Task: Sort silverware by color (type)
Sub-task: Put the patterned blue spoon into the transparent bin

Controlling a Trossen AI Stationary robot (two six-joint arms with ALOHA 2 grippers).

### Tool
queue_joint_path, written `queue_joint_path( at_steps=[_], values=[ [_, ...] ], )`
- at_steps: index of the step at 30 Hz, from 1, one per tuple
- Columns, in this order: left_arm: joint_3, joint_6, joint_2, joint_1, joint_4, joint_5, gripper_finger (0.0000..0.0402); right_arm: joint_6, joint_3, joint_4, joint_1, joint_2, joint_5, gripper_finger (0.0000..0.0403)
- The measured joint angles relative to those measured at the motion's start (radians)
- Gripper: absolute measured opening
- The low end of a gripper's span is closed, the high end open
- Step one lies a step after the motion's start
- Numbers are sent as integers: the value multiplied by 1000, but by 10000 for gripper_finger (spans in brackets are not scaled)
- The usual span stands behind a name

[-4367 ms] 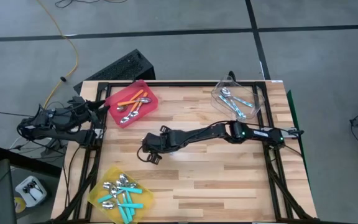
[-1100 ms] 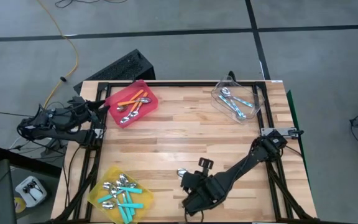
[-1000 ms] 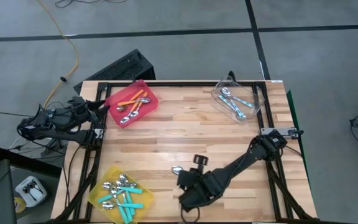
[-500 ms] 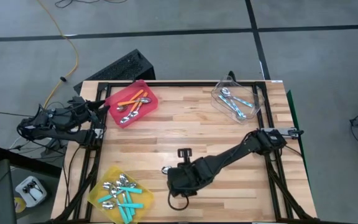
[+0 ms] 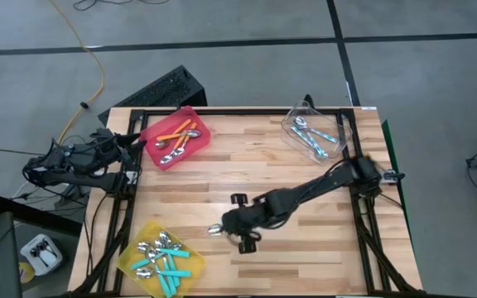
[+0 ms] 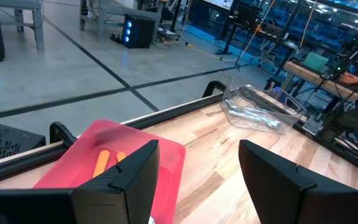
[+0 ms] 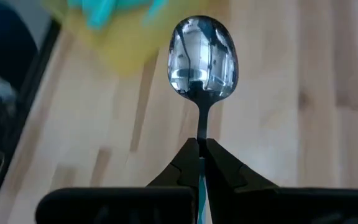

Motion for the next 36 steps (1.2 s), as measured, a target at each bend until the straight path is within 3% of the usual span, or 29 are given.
queue_joint_path(
  at_steps=[3, 7, 13, 19, 26, 33, 36],
  values=[
    [0, 0, 0, 0, 0, 0, 205, 28, -176, 166, -4, -111, 53, 29],
    [0, 0, 0, 0, 0, -1, 205, 115, -339, 230, -15, -252, 147, 29],
    [0, 0, 0, 0, 0, -1, 205, 136, -485, 308, -23, -471, 274, 29],
    [0, 0, 0, 0, 0, -1, 205, 180, -618, 391, -125, -635, 293, 30],
    [0, 0, 0, 0, 1, -1, 205, 122, -661, 492, -304, -744, 57, 30],
    [0, 0, 0, 0, 1, -1, 205, 89, -661, 431, -467, -770, -14, 31],
    [0, 0, 0, 0, 1, -1, 205, 57, -661, 429, -555, -773, -105, 31]
  ],
)
